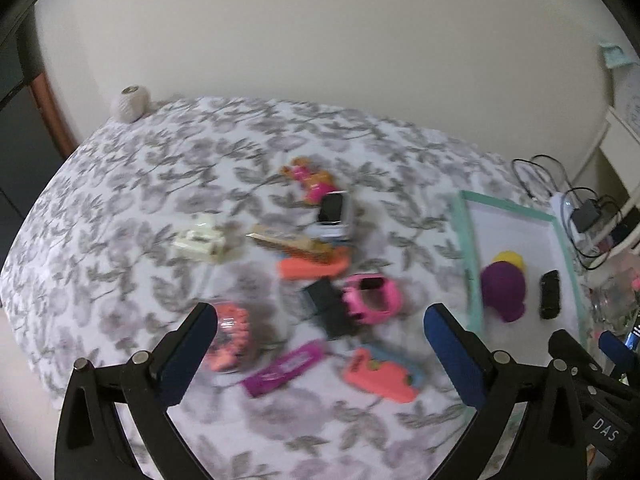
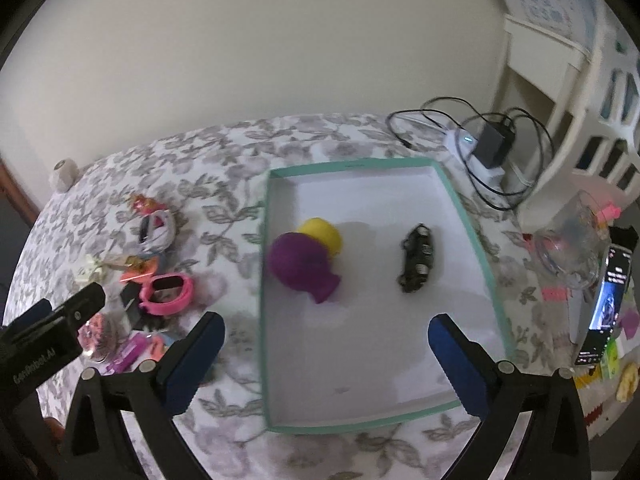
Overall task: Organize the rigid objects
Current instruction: 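Withdraw both open grippers from the box back toward the toys, then grasp clear round container with left gripper while right gripper approaches orange-and-blue case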
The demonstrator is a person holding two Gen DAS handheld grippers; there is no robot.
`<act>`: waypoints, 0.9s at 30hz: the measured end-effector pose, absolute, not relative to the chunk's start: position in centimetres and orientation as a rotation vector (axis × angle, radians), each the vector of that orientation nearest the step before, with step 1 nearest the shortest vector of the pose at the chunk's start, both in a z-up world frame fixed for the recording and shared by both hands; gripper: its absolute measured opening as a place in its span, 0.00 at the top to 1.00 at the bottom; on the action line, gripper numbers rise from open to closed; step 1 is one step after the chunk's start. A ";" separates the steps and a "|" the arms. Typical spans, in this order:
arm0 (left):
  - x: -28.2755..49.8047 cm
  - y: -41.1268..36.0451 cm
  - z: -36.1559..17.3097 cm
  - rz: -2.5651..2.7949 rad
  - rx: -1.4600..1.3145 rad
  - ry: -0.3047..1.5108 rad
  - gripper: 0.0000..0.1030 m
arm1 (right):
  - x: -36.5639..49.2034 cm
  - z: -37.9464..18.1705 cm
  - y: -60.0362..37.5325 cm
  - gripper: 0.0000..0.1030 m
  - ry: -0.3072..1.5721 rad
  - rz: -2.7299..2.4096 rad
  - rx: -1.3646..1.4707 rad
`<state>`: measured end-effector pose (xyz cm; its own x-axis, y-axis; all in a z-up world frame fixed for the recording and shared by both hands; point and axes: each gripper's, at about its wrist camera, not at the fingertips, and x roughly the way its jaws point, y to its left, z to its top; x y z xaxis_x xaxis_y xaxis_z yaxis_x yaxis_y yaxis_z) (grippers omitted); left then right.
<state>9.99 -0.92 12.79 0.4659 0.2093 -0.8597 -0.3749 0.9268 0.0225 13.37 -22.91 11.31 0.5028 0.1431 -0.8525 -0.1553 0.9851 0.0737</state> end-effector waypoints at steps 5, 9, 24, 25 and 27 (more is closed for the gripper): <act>8.5 3.3 13.2 0.416 -0.234 1.043 0.00 | 13.0 11.4 -19.7 0.00 1.039 0.243 -0.002; 7.4 6.6 12.8 0.488 -0.283 1.064 0.00 | 12.6 10.8 -16.4 0.00 1.052 0.296 -0.048; 6.1 12.6 8.4 0.574 -0.473 1.175 0.00 | 11.8 5.7 -9.0 0.00 1.118 0.390 -0.163; 6.3 12.6 8.3 0.574 -0.467 1.180 0.00 | 11.8 5.4 -8.8 0.00 1.118 0.388 -0.173; 6.6 12.5 7.9 0.573 -0.458 1.191 0.00 | 11.9 4.4 -8.7 0.00 1.129 0.387 -0.190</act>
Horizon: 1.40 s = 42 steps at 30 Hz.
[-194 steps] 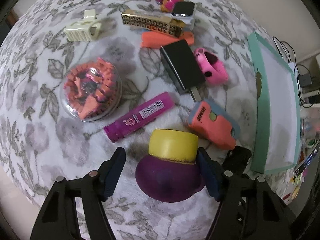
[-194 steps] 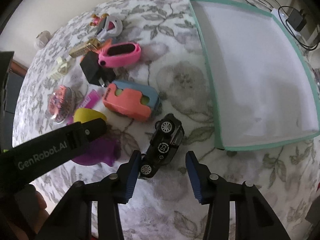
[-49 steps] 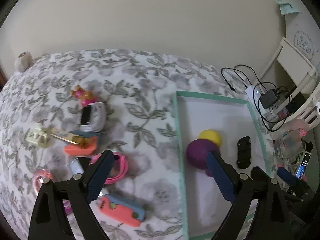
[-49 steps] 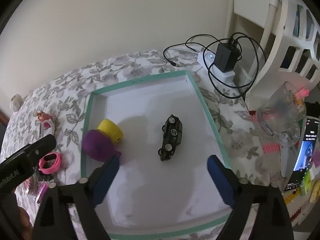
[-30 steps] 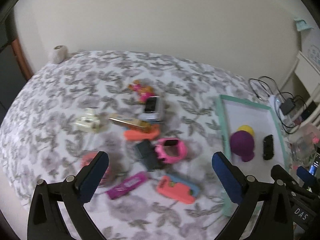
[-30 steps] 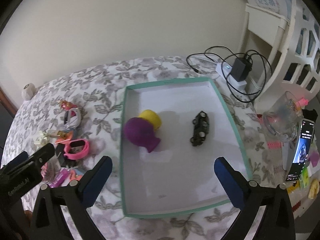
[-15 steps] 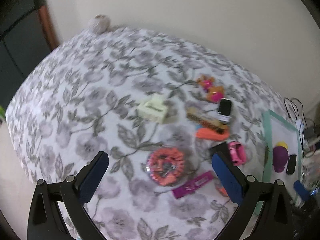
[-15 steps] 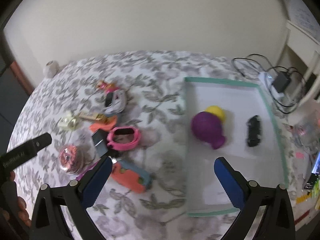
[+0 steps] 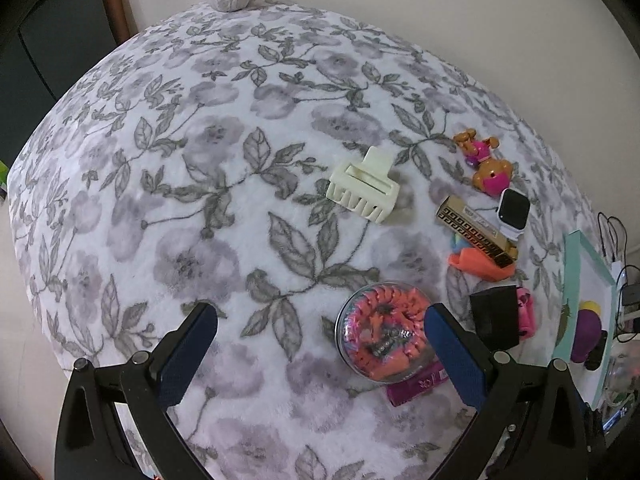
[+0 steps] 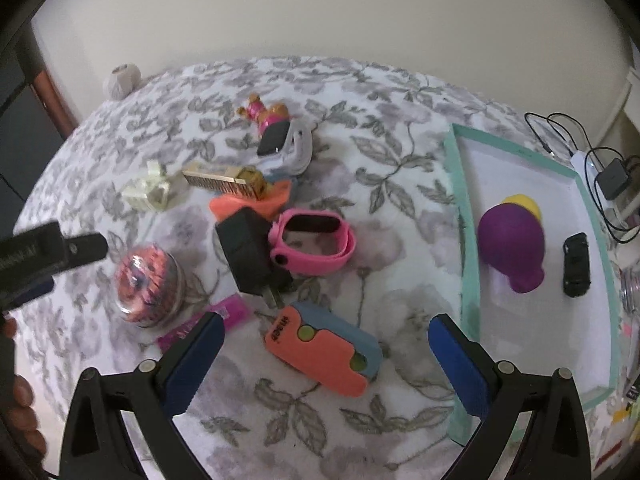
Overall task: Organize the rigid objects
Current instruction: 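Grasp clear round container with left gripper while right gripper approaches orange-and-blue case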
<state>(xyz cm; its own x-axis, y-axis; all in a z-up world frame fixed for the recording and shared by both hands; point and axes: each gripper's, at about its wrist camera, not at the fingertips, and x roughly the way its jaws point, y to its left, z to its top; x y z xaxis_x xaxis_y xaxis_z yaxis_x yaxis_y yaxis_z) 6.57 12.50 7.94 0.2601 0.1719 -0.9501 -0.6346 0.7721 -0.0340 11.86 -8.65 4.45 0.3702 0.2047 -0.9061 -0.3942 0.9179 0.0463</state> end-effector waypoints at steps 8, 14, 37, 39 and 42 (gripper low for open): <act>7.8 11.6 6.3 0.530 -0.443 1.264 0.00 | 11.9 2.1 -9.0 0.00 1.176 0.398 -0.216; 8.5 10.1 5.8 0.491 -0.390 1.294 0.00 | 11.6 0.8 -9.1 0.00 1.195 0.393 -0.279; 8.9 7.0 8.5 0.420 -0.313 1.285 0.00 | 13.5 1.3 -11.0 0.00 1.185 0.355 -0.197; 8.9 6.9 8.5 0.412 -0.316 1.287 0.00 | 13.3 0.9 -10.8 0.00 1.219 0.376 -0.169; 8.9 7.1 8.2 0.423 -0.319 1.298 0.00 | 13.2 0.7 -10.6 0.00 1.240 0.387 -0.167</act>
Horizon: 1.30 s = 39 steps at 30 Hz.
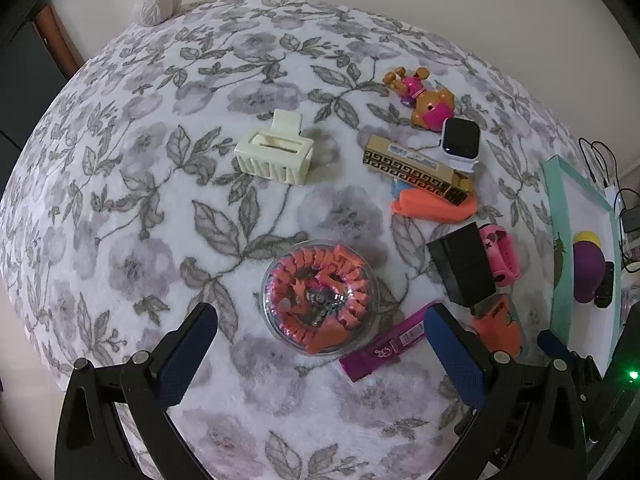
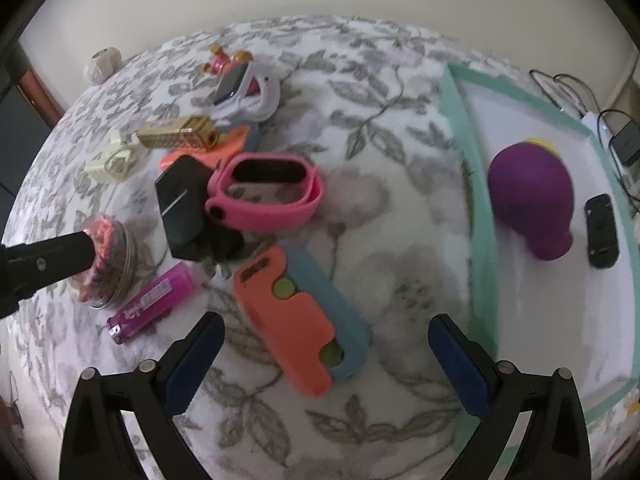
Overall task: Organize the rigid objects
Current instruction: 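Grasp clear round container with left gripper while right gripper approaches orange-and-blue case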
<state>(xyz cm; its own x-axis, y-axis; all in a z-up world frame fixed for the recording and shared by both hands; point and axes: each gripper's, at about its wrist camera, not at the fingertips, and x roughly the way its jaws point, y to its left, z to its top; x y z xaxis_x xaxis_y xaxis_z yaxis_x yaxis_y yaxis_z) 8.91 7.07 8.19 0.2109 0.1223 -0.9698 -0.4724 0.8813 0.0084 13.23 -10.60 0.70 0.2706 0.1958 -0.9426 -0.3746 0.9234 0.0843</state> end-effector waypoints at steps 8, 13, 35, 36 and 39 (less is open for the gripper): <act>8.6 8.4 7.2 0.433 -0.378 1.256 0.00 | 13.4 1.1 -10.8 0.12 1.246 0.403 -0.120; 8.9 8.6 6.2 0.443 -0.383 1.266 0.00 | 13.3 1.0 -10.7 0.30 1.268 0.400 -0.125; 8.9 9.6 4.5 0.464 -0.409 1.267 0.00 | 12.3 1.6 -9.5 0.38 1.273 0.464 -0.148; 8.9 9.6 4.3 0.467 -0.407 1.265 0.00 | 12.1 1.5 -9.2 0.39 1.266 0.468 -0.178; 9.0 9.8 3.7 0.469 -0.417 1.257 0.00 | 12.0 1.0 -8.8 0.41 1.258 0.452 -0.225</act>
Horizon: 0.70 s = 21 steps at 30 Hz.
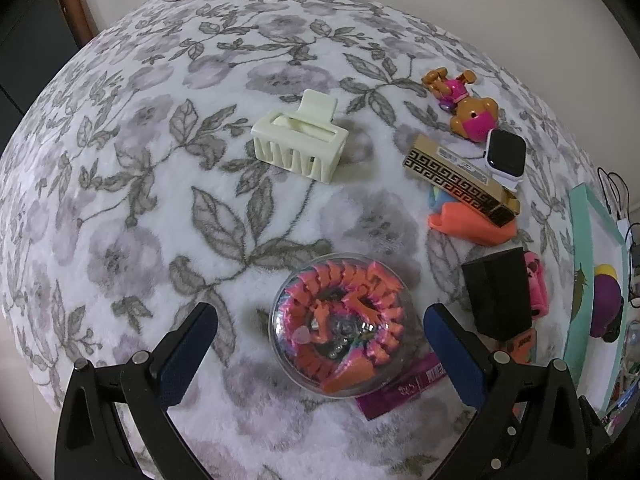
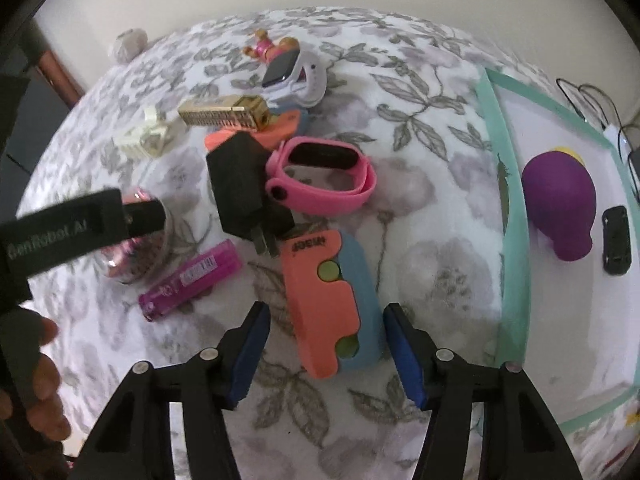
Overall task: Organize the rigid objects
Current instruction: 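Grasp clear round container with left gripper while right gripper approaches orange-and-blue case, then grasp the orange-and-blue case with the right gripper while the left gripper lifts the container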
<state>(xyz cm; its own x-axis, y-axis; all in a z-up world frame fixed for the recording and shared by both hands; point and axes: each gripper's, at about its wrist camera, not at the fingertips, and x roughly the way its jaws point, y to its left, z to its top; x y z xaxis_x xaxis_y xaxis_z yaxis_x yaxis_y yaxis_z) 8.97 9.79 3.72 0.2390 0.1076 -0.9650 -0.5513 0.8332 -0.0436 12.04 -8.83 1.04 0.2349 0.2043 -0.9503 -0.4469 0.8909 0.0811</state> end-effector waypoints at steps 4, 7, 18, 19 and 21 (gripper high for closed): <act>9.0 9.9 3.3 0.465 -0.416 1.249 0.00 | 12.3 1.0 -9.0 0.42 1.248 0.442 -0.219; 9.2 9.6 3.0 0.469 -0.383 1.248 0.01 | 12.3 0.9 -9.0 0.42 1.241 0.440 -0.232; 9.8 8.2 1.8 0.411 -0.397 1.261 0.29 | 12.0 1.0 -8.9 0.52 1.234 0.425 -0.271; 9.9 8.0 1.8 0.412 -0.386 1.265 0.29 | 12.0 1.1 -8.9 0.52 1.233 0.425 -0.275; 10.1 7.7 1.7 0.412 -0.380 1.270 0.29 | 11.8 1.2 -9.0 0.52 1.233 0.425 -0.280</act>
